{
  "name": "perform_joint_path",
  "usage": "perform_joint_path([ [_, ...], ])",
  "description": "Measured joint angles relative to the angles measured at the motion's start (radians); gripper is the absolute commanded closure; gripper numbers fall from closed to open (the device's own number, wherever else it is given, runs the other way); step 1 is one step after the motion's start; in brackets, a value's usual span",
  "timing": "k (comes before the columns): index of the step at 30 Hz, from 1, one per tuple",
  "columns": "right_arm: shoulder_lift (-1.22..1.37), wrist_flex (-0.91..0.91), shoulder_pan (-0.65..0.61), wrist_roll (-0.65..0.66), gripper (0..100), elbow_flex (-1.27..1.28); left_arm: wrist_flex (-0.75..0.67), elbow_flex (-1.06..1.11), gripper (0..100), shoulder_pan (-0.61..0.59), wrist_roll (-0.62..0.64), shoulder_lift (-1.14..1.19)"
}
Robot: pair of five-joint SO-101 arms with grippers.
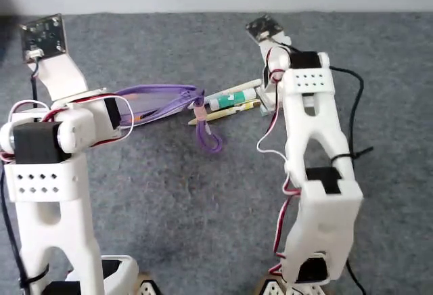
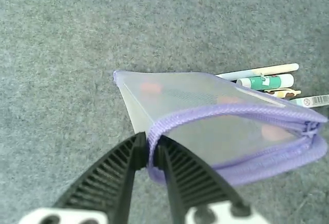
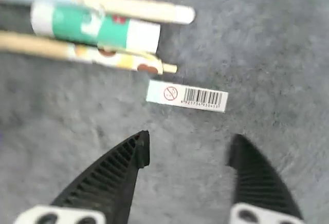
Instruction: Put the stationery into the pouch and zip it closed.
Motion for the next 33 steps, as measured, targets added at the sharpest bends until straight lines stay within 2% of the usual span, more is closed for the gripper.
perform_joint_path([
  [9, 0.158, 0.061, 0.012, 0.367, 69.1, -0.110, 0.003, 0.000, 99, 0.000, -0.002, 0.000],
  [15, 0.232, -0.031, 0.021, 0.528, 69.1, -0.112, 0.003, 0.000, 99, 0.000, -0.002, 0.000],
  [26, 0.338, -0.192, 0.028, 0.624, 69.3, -0.112, 0.003, 0.000, 99, 0.000, -0.002, 0.000],
  [28, 0.350, -0.195, 0.029, 0.624, 72.2, -0.121, 0.003, 0.006, 99, 0.000, -0.002, 0.000],
  [33, 0.361, -0.195, 0.029, 0.624, 94.4, -0.132, 0.003, 0.021, 99, 0.000, -0.002, -0.009],
])
